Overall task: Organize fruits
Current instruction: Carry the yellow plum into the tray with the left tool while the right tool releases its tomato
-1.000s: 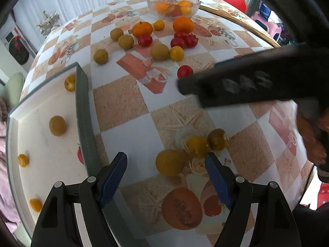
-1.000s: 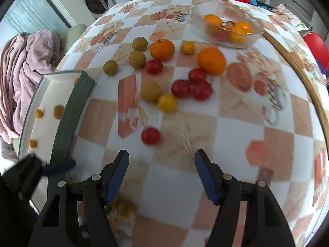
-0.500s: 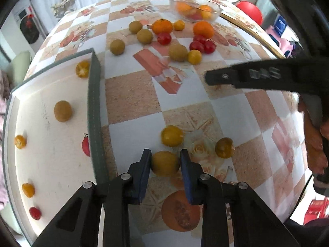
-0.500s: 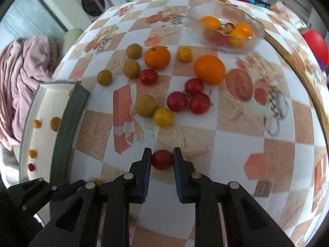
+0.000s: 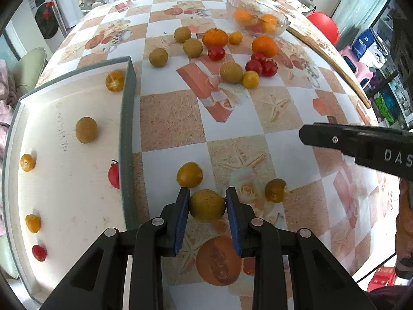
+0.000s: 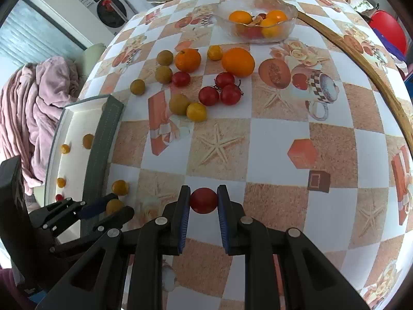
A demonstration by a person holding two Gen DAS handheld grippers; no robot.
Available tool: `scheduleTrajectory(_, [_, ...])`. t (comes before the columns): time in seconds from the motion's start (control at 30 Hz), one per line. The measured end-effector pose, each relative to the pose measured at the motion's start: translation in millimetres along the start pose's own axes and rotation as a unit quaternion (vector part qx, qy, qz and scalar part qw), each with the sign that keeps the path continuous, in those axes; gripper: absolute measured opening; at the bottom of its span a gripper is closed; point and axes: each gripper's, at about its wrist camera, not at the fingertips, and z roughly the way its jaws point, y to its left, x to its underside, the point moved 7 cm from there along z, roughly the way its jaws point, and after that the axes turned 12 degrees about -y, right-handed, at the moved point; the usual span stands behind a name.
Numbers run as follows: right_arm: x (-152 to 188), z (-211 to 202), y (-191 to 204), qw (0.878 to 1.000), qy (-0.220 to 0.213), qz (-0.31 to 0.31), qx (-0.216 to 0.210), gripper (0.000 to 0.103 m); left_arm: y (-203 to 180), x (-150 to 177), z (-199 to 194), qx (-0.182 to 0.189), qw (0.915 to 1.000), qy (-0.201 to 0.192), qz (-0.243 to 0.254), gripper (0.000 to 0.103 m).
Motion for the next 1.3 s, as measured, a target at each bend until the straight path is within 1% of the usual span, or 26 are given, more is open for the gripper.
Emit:
scheduleTrajectory(0.13, [1, -3, 6, 1.000, 0.002, -0.006, -0.002, 0.023, 3, -4, -10, -0.001, 0.9999, -0.010, -0.010, 0.030])
scheduleTrajectory(0.3, [-1, -3, 23, 1.000, 0.005, -0.024, -0.009, 0.023, 19, -8, -28, -0.009, 0.9990, -0.027, -0.035, 0.030])
scheduleTrajectory(0.43, [-5, 1, 45, 0.999, 0.008, -0.043, -0.022, 0.023, 39, -8, -41, -0.024, 0.9970, -0.043, -0.060, 0.030])
scheduleTrajectory(0.6, [-10, 11, 87, 0.996, 0.014, -0.072, -0.048, 0.023, 74, -1, -57, -0.056, 0.9930, -0.054, -0.089, 0.030])
scheduleTrajectory(0.8, [-16, 33, 144, 0.990, 0.026, -0.111, -0.083, 0.023, 119, 22, -61, -0.104, 0.9857, -0.045, -0.125, 0.030])
scheduleTrajectory(0.93, [-14, 51, 173, 0.985, 0.039, -0.142, -0.092, 0.023, 135, 37, -59, -0.125, 0.9824, -0.035, -0.134, 0.030])
scheduleTrajectory(1.07, [-6, 69, 195, 0.979, 0.055, -0.172, -0.089, 0.023, 143, 50, -53, -0.139, 0.9797, -0.026, -0.142, 0.030])
scheduleTrajectory(1.3, [4, 89, 211, 0.973, 0.068, -0.212, -0.068, 0.023, 146, 58, -51, -0.150, 0.9789, -0.023, -0.137, 0.030])
